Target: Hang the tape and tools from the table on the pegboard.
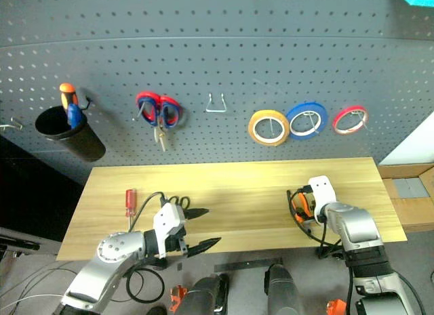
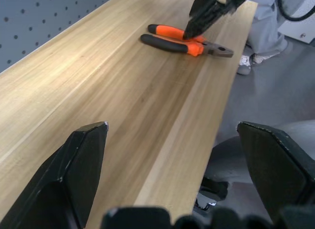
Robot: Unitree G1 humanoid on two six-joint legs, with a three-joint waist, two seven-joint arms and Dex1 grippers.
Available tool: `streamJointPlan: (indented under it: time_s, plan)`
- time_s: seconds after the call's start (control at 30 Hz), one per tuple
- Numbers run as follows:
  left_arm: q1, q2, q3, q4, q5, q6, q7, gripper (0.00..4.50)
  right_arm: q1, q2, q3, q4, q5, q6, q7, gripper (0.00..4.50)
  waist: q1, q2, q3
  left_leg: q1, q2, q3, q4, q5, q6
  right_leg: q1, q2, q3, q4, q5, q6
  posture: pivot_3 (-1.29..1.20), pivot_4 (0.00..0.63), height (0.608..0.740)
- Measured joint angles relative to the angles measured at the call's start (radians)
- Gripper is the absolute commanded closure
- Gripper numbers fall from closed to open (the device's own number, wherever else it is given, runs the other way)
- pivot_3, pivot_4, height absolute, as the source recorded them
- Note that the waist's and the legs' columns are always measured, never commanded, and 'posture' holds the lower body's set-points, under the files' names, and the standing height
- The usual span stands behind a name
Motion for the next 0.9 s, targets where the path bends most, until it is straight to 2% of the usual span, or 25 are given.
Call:
streamJointPlan:
  time_s: [0.1, 0.33, 0.47, 0.6, 0.7, 0.8, 0.9]
  plan:
    - [0.017, 0.002, 0.013, -0.017, -0.005, 0.013, 0.003, 0.0, 0.0, 0.014, -0.001, 0.012, 0.001, -0.003, 0.007, 0.03, 0.001, 0.0, 0.0, 0.0, 0.0, 0.0, 0.001, 0.0, 0.0, 0.0, 0.0, 0.0, 0.0, -0.003, 0.005, -0.08, 0.286, 0.74]
    - [0.018, 0.014, 0.024, -0.036, -0.007, 0.034, 0.012, 0.0, -0.021, 0.034, 0.002, 0.09, -0.016, -0.01, 0.016, 0.03, 0.001, 0.0, 0.001, 0.0, 0.0, 0.0, 0.0, 0.0, 0.0, 0.0, 0.0, 0.0, 0.0, -0.003, 0.005, -0.08, 0.291, 0.74]
    - [0.002, 0.009, 0.022, -0.042, -0.007, 0.046, 0.023, 0.0, -0.043, 0.062, 0.02, 0.122, -0.04, -0.04, 0.019, 0.9, 0.001, -0.001, 0.001, 0.0, 0.0, 0.0, 0.001, 0.0, 0.0, 0.001, 0.0, 0.0, 0.0, -0.003, 0.005, -0.06, 0.289, 0.74]
    - [0.0, 0.012, 0.023, -0.063, -0.009, 0.063, 0.022, 0.0, -0.041, 0.072, 0.026, 0.125, -0.041, -0.053, 0.029, 2.18, 0.002, -0.001, 0.001, 0.001, 0.0, 0.0, 0.001, 0.0, 0.0, 0.001, 0.0, 0.0, 0.0, -0.003, 0.005, -0.05, 0.289, 0.74]
    - [-0.003, 0.021, 0.03, -0.079, -0.026, 0.07, 0.02, 0.0, -0.036, 0.056, 0.041, 0.106, -0.043, -0.03, 0.04, 2.24, 0.004, 0.0, 0.001, 0.0, 0.0, -0.001, 0.0, 0.0, 0.0, 0.001, 0.0, 0.0, 0.0, -0.003, 0.005, -0.06, 0.284, 0.74]
    - [-0.009, 0.031, 0.044, -0.082, -0.041, 0.08, 0.018, 0.0, -0.006, -0.008, 0.097, 0.047, -0.048, -0.005, 0.086, 2.24, 0.01, 0.0, 0.001, 0.0, 0.0, -0.001, 0.0, 0.0, 0.0, 0.001, 0.0, -0.001, -0.001, -0.004, 0.005, -0.06, 0.283, 0.74]
    - [-0.012, 0.015, 0.1, -0.1, -0.091, 0.097, 0.04, 0.0, 0.063, -0.111, 0.145, -0.153, 0.008, -0.043, 0.243, 2.24, 0.014, 0.001, 0.007, -0.002, 0.0, -0.001, 0.0, 0.0, 0.0, -0.001, 0.0, -0.001, -0.001, -0.004, 0.006, -0.06, 0.283, 0.74]
